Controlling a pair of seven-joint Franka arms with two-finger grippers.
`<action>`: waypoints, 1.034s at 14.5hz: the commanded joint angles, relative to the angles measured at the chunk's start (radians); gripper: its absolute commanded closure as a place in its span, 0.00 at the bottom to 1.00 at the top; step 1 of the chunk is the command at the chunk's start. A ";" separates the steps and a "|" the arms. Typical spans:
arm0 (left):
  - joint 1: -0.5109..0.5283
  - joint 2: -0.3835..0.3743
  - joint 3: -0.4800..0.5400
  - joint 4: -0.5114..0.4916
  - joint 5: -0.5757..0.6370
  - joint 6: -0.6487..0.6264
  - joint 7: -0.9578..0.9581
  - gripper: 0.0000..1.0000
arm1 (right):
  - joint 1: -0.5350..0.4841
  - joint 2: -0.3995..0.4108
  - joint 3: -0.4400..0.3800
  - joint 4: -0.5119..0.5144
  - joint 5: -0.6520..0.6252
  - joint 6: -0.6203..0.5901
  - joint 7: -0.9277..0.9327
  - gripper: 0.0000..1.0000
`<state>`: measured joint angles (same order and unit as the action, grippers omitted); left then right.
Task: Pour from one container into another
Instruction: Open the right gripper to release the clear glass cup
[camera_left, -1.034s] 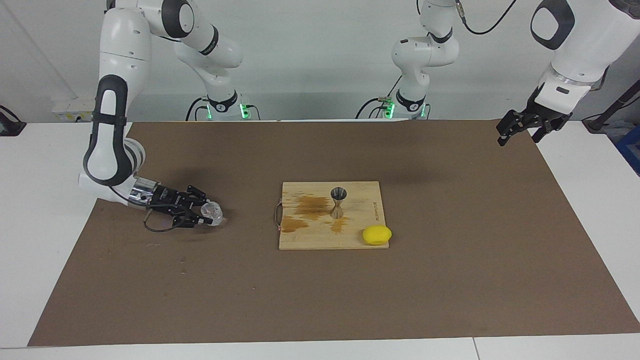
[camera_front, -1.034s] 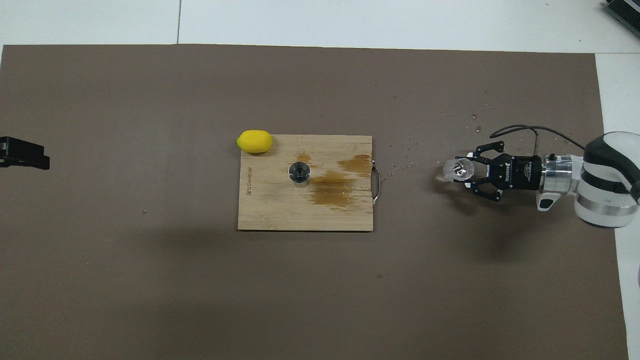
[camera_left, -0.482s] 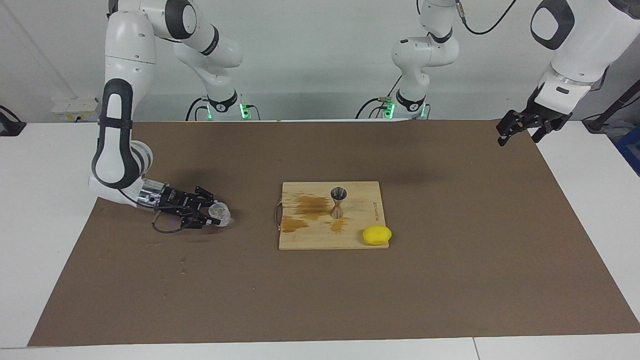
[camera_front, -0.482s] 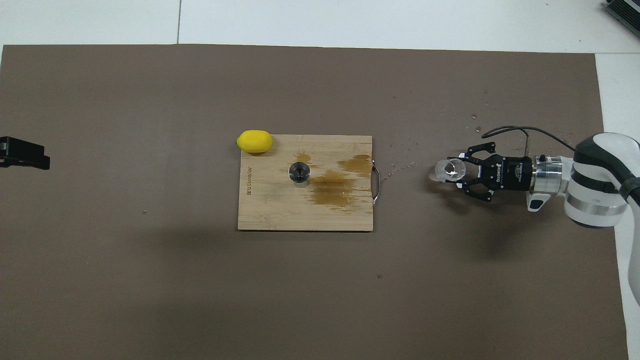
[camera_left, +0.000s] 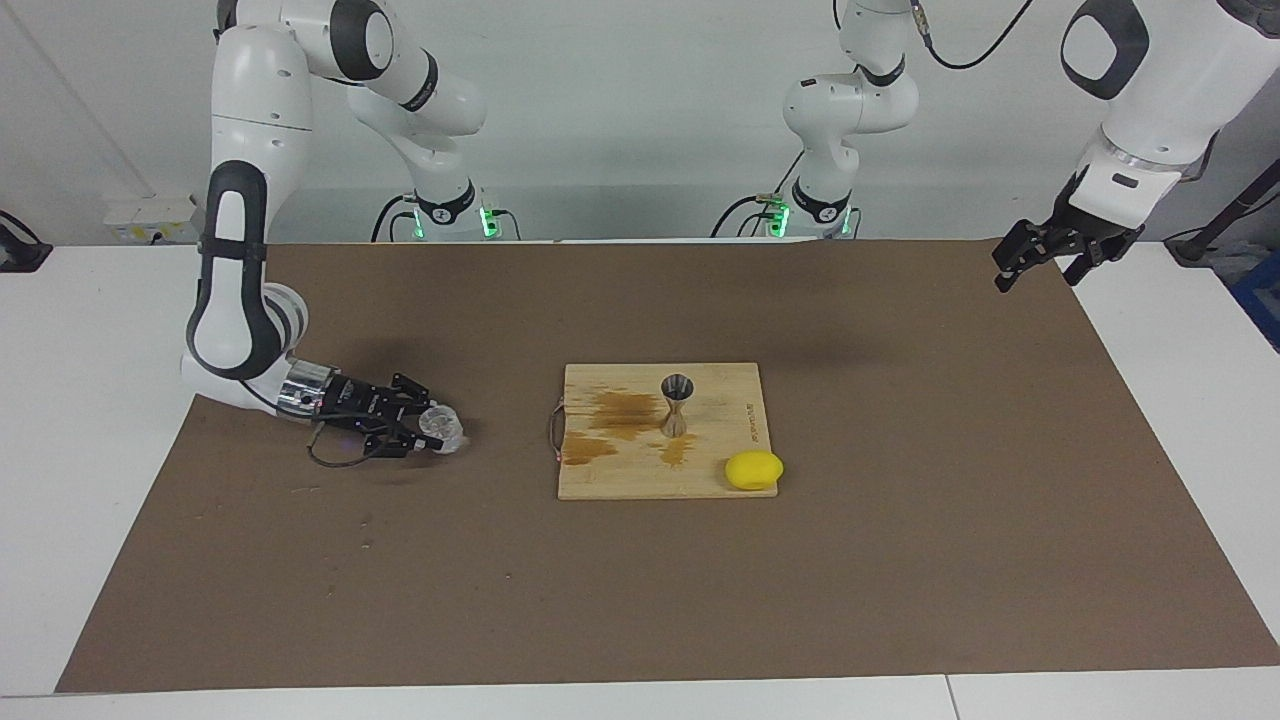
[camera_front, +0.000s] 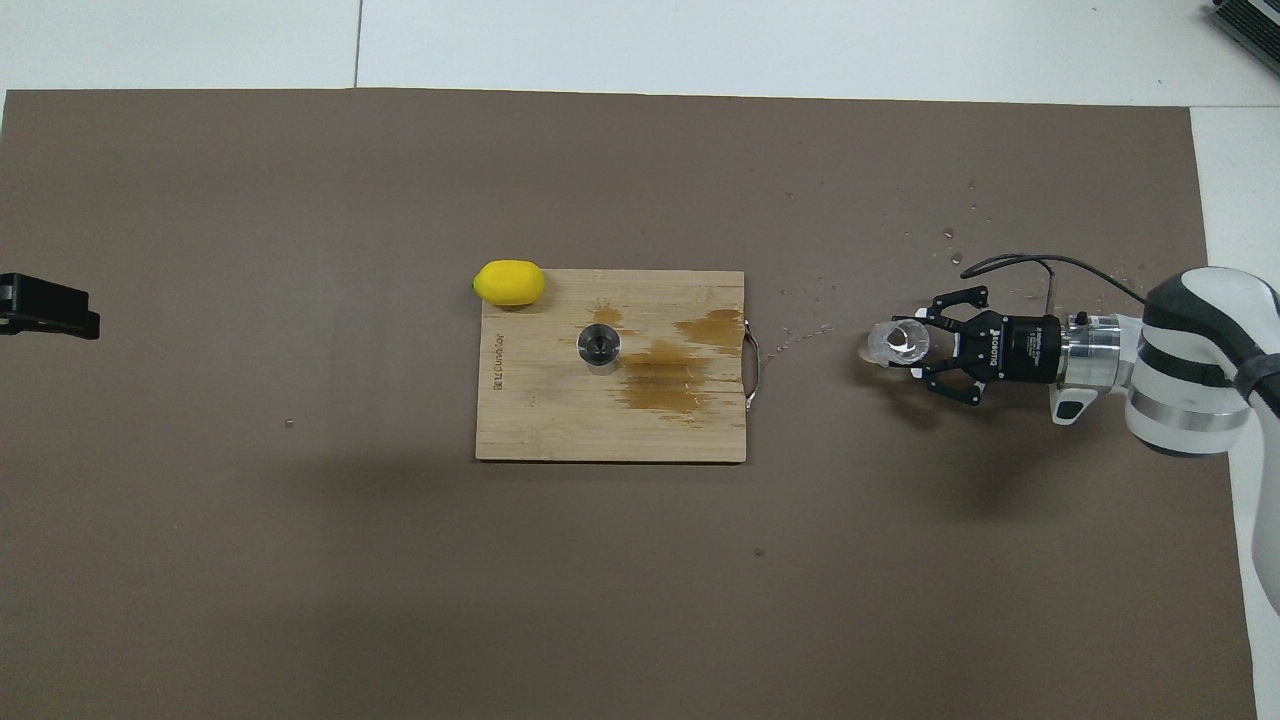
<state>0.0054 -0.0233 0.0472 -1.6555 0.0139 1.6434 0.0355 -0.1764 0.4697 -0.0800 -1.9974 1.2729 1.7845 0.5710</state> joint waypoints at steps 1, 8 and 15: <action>-0.013 -0.004 0.010 0.007 0.006 0.001 -0.016 0.00 | 0.000 0.006 0.002 -0.011 0.036 0.009 -0.045 1.00; -0.013 -0.004 0.010 0.007 0.006 0.001 -0.016 0.00 | 0.005 0.017 0.002 -0.011 0.039 0.009 -0.040 1.00; -0.013 -0.004 0.013 0.005 0.006 0.003 -0.014 0.00 | 0.006 0.018 0.002 -0.011 0.039 0.039 -0.020 0.98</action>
<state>0.0054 -0.0233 0.0484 -1.6555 0.0139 1.6434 0.0350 -0.1740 0.4874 -0.0799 -1.9995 1.2747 1.7977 0.5534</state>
